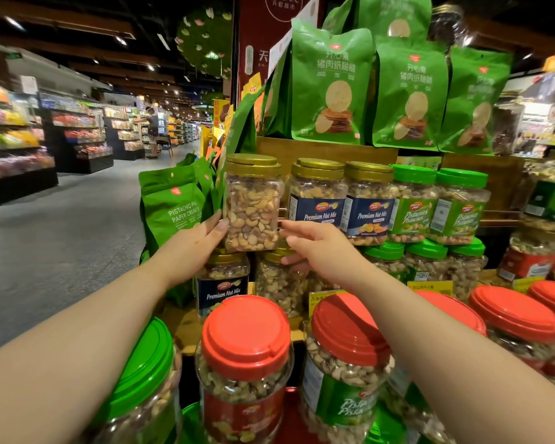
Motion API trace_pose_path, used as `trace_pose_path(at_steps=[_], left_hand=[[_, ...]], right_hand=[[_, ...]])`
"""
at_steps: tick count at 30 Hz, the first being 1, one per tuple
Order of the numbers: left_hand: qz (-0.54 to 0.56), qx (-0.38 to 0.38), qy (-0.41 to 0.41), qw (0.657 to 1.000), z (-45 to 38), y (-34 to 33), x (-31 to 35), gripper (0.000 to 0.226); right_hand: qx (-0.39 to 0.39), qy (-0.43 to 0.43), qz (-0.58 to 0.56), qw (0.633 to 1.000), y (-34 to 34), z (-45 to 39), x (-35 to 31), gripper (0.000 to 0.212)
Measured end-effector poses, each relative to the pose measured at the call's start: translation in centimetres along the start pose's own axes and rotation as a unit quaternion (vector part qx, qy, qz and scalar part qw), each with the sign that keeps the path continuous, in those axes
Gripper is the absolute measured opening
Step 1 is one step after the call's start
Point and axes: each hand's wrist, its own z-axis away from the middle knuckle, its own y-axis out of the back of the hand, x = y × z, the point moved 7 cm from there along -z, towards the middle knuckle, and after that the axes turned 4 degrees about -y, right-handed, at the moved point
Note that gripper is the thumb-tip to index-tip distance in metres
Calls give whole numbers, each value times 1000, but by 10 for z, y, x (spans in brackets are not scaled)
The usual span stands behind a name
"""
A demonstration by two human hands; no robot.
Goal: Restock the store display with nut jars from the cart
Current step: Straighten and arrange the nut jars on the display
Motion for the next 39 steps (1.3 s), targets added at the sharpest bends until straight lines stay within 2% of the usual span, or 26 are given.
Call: trace_pose_path(at_steps=[3,6,10,14,17,20,22,26,29,32,36,39], left_hand=[[-33,42,-18,998,0,6,9,87],[-55,145,-25,988,2,28,20,85],[-83,248,-44,964,14,56,49,50],[-130,269,-115,948,19,72,91,59],[-158,227,-182,944,29,66,126,60],[-164,135,-215,953,46,36,143,62],[-166,60,-179,968,51,11,137,60],[-174,-71,-62,980,48,-25,113,32],[-144,-146,-3,979,43,-42,99,35],[-136,-179,21,974,36,-51,91,28],[-120,-183,46,975,28,-55,87,59],[-107,-177,64,976,26,-57,83,55]], right_hand=[[41,-30,-29,998,19,5,11,20],[68,-59,22,996,34,10,25,21],[85,-91,64,990,44,11,37,27],[66,-109,83,988,41,8,41,28],[62,-120,110,985,32,5,43,27],[66,-128,126,982,22,3,46,26],[71,-138,134,979,17,4,50,24],[103,-147,135,975,18,6,55,25],[110,-137,139,975,17,6,58,28],[102,-128,156,974,14,6,61,40],[94,-116,149,977,14,8,59,45],[96,-112,145,978,13,10,57,40]])
